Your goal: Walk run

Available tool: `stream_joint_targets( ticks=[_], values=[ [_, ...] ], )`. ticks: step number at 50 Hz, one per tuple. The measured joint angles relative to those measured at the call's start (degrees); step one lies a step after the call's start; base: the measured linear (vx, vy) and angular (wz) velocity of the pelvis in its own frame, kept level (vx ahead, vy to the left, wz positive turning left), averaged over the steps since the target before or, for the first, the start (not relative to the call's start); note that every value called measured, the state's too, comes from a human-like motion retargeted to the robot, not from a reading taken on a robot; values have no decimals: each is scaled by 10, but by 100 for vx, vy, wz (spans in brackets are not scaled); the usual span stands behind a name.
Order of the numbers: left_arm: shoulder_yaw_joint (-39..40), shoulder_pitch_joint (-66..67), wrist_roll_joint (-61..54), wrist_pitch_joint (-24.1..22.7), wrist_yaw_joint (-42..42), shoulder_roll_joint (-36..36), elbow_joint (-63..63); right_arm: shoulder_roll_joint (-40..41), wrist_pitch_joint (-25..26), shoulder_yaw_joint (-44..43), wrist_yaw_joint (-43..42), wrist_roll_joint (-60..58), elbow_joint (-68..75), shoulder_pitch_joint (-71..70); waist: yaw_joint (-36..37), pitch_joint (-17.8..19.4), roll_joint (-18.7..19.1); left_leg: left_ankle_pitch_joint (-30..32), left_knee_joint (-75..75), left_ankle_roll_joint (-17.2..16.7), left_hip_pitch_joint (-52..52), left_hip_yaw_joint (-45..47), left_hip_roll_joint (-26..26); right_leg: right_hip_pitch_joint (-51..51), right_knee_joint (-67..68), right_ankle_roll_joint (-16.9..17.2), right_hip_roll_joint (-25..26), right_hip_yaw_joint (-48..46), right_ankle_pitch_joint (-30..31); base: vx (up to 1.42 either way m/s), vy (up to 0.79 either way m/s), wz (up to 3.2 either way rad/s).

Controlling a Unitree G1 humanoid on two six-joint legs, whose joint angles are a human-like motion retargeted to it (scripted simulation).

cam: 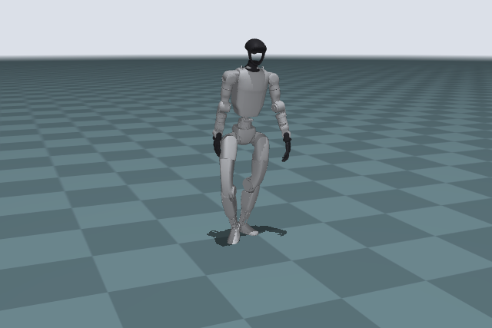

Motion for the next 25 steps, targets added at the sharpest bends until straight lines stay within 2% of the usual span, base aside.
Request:
stream_joint_targets(
  ticks=[3,5,7,8,9,10,12,15,16,17,18,20,22,25],
  values=[
    [-29,-28,-6,-30,-12,36,-64,7,13,-21,6,31,9,16,-41,-7,-12,-22,-18,0,40,-47,-32,-81,-181,-4,13,22,-56,105,-29,93],
    [-42,-47,-17,-51,-1,51,-90,13,24,-41,12,43,15,21,-53,-12,-20,-33,-28,-3,71,-62,-45,-120,-300,-10,37,35,-60,111,-34,82],
    [-52,-53,-31,-67,21,49,-96,14,32,-54,18,55,17,30,-58,-22,-21,-30,-30,-19,101,-72,-44,-154,-339,13,43,90,-64,102,-28,67],
    [-51,-50,-37,-71,30,42,-93,12,36,-57,23,59,18,33,-54,-26,-20,-21,-24,-29,113,-78,-43,-154,-330,6,39,70,-69,118,-31,24],
    [-45,-44,-42,-71,38,33,-88,9,41,-61,26,57,19,32,-50,-33,-19,-3,-16,-41,121,-82,-44,-151,-306,-16,34,55,-73,119,-28,-8],
    [-37,-36,-46,-69,44,23,-81,5,47,-65,28,52,19,29,-46,-40,-17,19,-5,-53,127,-86,-46,-149,-273,-46,28,42,-75,131,-32,-13],
    [-8,1,-40,-56,31,4,-65,4,50,-62,25,35,14,27,-59,-45,-24,116,22,-65,157,-50,-53,-128,-244,-76,19,31,-12,140,-35,17],
    [28,64,-1,-35,18,-35,-26,3,51,-70,30,24,1,15,-73,-45,-43,320,132,-30,166,76,-25,-92,-170,-52,-29,126,-46,148,-37,46],
    [35,79,11,-23,19,-44,-3,0,51,-61,38,27,-8,12,-57,-45,-66,339,193,-4,159,117,-35,-65,-174,-48,-37,146,-64,157,-42,-40],
    [40,92,24,-11,19,-50,21,-3,49,-50,45,31,-18,8,-45,-44,-87,340,252,20,146,148,-39,-38,-177,-44,-50,152,-80,126,-35,-60],
    [39,101,37,1,15,-49,46,-7,44,-37,52,38,-27,2,-41,-41,-102,301,309,37,124,159,-31,-11,-177,-40,-73,129,-92,105,-30,-14],
    [36,113,68,22,3,-44,86,-13,32,-21,46,45,-38,-20,-30,-32,-116,223,417,57,57,188,16,47,-200,-31,-83,84,-102,94,-27,8],
    [45,133,110,35,-5,-45,107,-11,26,-10,13,43,-44,-47,1,-24,-102,186,464,25,-30,168,46,110,-264,-21,-26,74,-95,92,-24,-52],
    [50,169,133,39,-2,-46,128,-14,15,17,-15,41,-60,-82,54,-16,-80,140,420,-15,-135,149,53,191,-355,-12,46,37,-82,68,-18,-103]
  ],
)
